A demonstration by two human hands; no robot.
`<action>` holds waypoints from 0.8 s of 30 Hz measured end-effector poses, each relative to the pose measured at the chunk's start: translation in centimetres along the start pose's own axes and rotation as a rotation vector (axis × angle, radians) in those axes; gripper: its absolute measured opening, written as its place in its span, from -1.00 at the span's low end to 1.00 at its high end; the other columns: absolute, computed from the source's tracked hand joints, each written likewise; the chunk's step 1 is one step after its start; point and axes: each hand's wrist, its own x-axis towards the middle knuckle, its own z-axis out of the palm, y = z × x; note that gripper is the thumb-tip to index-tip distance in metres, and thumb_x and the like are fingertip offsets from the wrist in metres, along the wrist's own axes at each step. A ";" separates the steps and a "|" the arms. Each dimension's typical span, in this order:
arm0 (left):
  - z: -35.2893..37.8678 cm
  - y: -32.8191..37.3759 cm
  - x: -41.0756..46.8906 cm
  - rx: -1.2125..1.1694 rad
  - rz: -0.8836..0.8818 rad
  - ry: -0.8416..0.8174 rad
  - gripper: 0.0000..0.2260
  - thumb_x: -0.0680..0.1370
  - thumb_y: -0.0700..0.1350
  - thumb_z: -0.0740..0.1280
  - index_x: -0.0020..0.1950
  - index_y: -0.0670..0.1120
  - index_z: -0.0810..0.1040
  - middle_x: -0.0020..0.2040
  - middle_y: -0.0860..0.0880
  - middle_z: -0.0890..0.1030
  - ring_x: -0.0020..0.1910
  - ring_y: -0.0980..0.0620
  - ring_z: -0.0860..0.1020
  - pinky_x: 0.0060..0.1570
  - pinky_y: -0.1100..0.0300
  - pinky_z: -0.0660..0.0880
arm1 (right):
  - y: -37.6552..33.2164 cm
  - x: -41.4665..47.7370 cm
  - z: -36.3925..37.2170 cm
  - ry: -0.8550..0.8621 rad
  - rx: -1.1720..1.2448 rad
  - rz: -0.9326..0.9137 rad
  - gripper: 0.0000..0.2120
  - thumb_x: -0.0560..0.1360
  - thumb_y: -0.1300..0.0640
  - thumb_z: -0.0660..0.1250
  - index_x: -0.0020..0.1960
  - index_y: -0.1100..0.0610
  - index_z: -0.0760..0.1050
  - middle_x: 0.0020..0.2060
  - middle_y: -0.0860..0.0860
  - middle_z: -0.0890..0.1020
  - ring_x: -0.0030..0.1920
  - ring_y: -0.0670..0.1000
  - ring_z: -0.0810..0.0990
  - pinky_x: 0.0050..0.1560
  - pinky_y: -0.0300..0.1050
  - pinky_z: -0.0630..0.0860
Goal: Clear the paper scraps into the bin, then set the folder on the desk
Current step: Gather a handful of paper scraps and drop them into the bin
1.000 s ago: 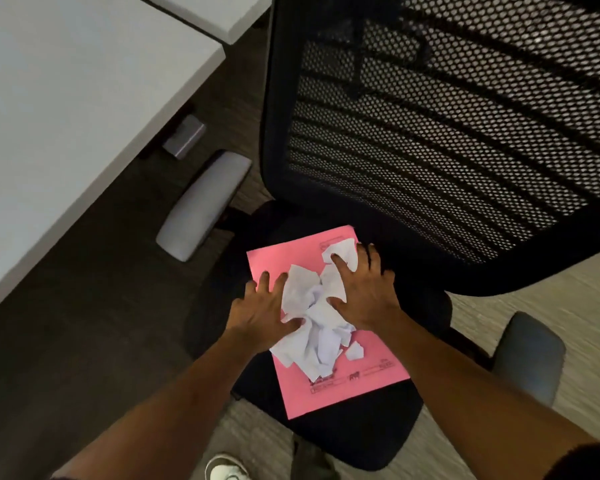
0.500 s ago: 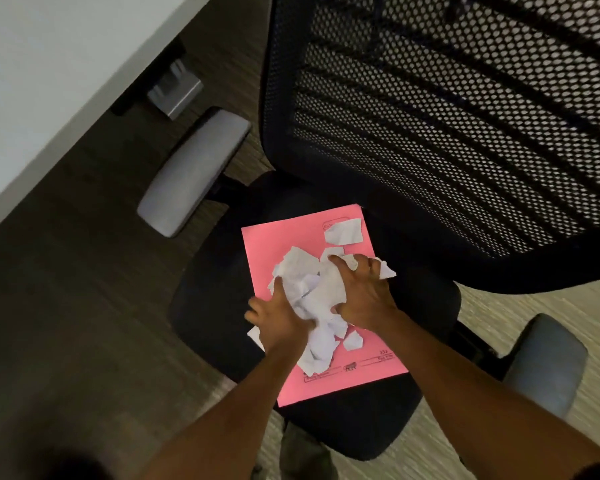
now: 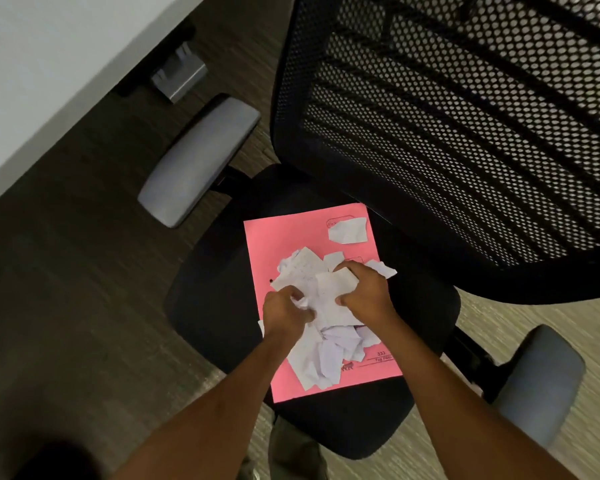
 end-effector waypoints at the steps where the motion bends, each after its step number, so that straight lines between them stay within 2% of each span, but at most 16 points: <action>1: -0.3 0.2 -0.1 -0.036 0.005 -0.012 -0.76 0.37 -0.27 0.53 -0.08 -0.09 0.53 -0.12 0.01 0.51 -0.19 0.00 0.52 -0.20 0.21 0.53 | -0.1 -0.1 -0.2 0.003 0.012 0.008 -0.54 0.20 0.39 0.53 0.03 0.09 0.56 -0.05 -0.02 0.62 0.00 -0.02 0.52 -0.01 -0.16 0.44; 4: -1.1 0.8 -0.4 -0.115 0.014 -0.080 -0.75 0.37 -0.27 0.53 -0.07 -0.09 0.53 -0.15 -0.01 0.53 -0.13 -0.09 0.55 -0.07 0.07 0.54 | -0.5 -0.8 -0.9 0.015 0.061 0.031 -0.54 0.18 0.40 0.53 -0.01 0.06 0.58 -0.08 -0.05 0.62 0.01 0.00 0.55 -0.02 -0.15 0.46; 6: -1.5 1.0 -0.5 -0.134 0.011 -0.124 -0.78 0.37 -0.23 0.55 -0.14 -0.08 0.53 -0.16 -0.03 0.57 -0.11 -0.11 0.59 -0.04 0.02 0.57 | -1.0 -1.2 -1.6 0.020 0.085 0.038 -0.55 0.19 0.42 0.53 0.00 0.09 0.59 -0.09 -0.07 0.59 0.01 -0.02 0.52 -0.02 -0.17 0.44; 11: -2.6 0.8 -1.1 -0.255 0.060 -0.211 -0.78 0.37 -0.19 0.55 -0.04 -0.16 0.63 -0.08 -0.10 0.67 -0.11 -0.12 0.65 -0.01 -0.16 0.59 | -2.6 -2.1 -3.3 0.023 0.089 0.056 -0.56 0.26 0.38 0.53 0.07 0.09 0.59 -0.03 -0.07 0.57 0.08 0.02 0.52 0.09 0.04 0.55; 17: -4.5 2.2 -2.0 -0.369 0.108 -0.184 -0.84 0.39 -0.21 0.53 -0.12 -0.06 0.62 -0.12 -0.03 0.68 -0.15 -0.04 0.66 -0.12 0.02 0.61 | -4.6 -2.6 -5.5 0.064 0.210 0.084 -0.55 0.28 0.38 0.52 -0.09 -0.12 0.53 0.02 -0.02 0.60 0.11 0.05 0.55 0.03 0.10 0.59; 22: -6.2 3.1 -2.1 -0.450 0.131 -0.135 -0.82 0.37 -0.18 0.55 -0.09 -0.05 0.64 -0.05 -0.03 0.69 -0.11 -0.01 0.67 -0.04 -0.04 0.62 | -6.8 -2.2 -7.0 0.090 0.252 0.068 -0.51 0.25 0.39 0.53 0.02 -0.07 0.57 0.05 0.04 0.62 0.09 0.12 0.58 0.05 0.24 0.58; 24: -6.9 3.6 -2.2 -0.470 0.139 -0.122 -0.81 0.37 -0.17 0.55 -0.07 -0.06 0.64 -0.04 -0.01 0.69 -0.09 0.01 0.67 -0.03 -0.03 0.62 | -8.0 -2.1 -7.4 0.101 0.249 0.046 -0.51 0.24 0.41 0.52 -0.01 -0.08 0.58 0.03 0.05 0.63 0.07 0.13 0.59 0.04 0.25 0.59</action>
